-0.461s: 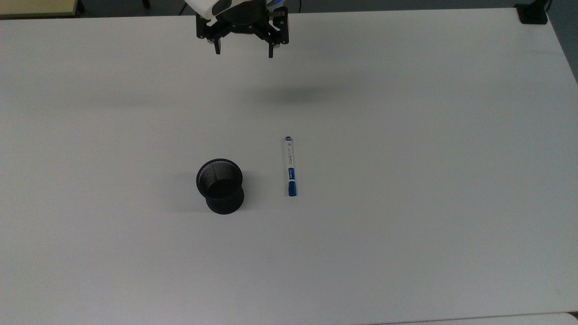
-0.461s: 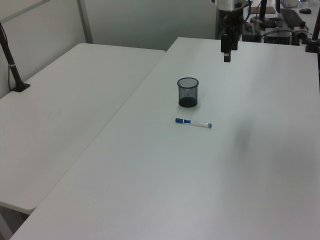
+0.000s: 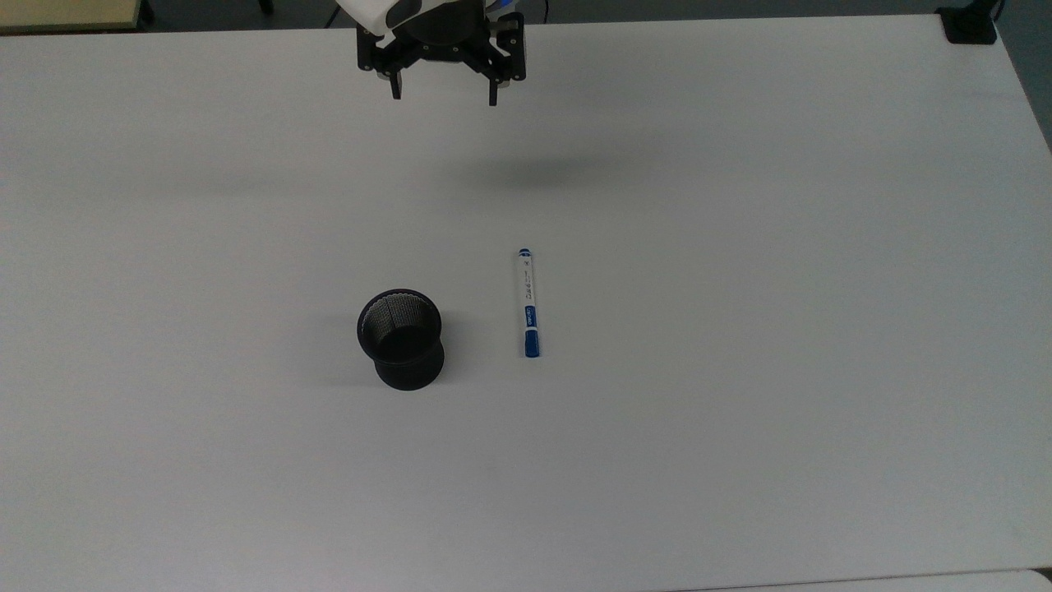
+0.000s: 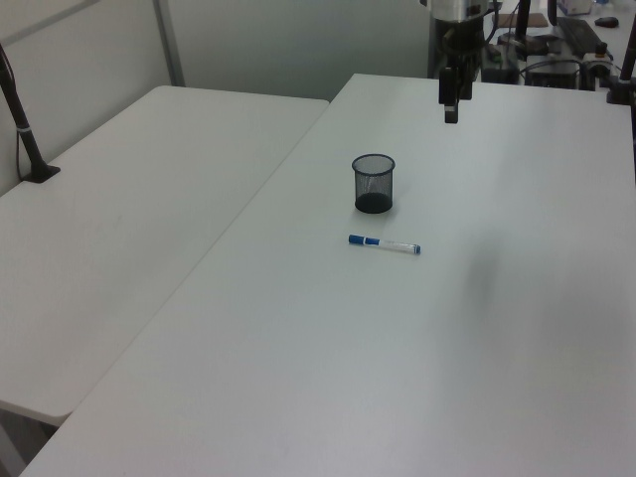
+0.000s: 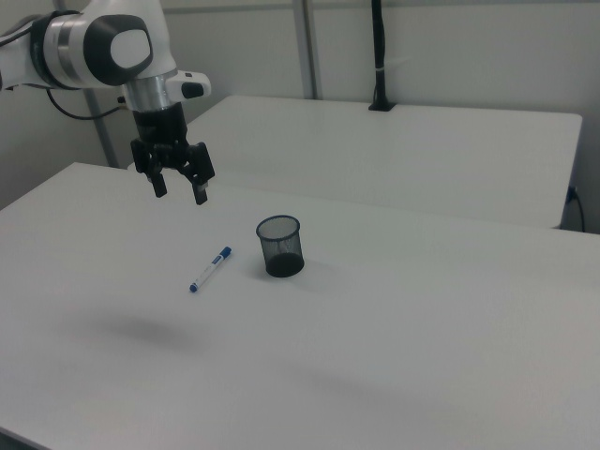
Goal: Insert the marker
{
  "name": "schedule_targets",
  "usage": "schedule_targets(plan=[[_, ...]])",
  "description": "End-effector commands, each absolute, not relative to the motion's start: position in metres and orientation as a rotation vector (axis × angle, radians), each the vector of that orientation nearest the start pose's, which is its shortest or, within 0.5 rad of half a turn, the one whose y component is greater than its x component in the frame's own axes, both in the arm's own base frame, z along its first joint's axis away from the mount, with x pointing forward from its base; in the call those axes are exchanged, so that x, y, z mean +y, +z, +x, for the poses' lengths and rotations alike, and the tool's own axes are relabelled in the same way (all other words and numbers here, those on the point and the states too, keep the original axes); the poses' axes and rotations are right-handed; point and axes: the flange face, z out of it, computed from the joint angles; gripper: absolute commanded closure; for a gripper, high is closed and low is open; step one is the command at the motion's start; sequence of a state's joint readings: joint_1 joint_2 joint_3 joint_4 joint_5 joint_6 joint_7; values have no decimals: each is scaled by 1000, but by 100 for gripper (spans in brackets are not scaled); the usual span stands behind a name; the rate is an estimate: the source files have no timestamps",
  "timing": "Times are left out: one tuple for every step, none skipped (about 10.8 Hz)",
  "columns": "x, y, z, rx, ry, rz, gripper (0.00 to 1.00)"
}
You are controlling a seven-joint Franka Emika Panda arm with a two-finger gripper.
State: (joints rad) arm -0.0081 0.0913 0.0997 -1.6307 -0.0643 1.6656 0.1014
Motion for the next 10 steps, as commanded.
schedule_targets(plan=[[48,553,581,-3,50,-3195,0],[46,552,582,-1,43,-3194,0],[46,552,587,2,-5,-3191,0],[45,547,592,6,-18,-3189,0],[45,541,597,-2,-20,-3187,0],[47,535,601,-8,-32,-3185,0],[52,524,608,-9,-42,-3180,0],[57,513,616,-16,-63,-3175,0],[63,504,625,-32,-95,-3169,0],[68,487,635,-43,-95,-3165,0]])
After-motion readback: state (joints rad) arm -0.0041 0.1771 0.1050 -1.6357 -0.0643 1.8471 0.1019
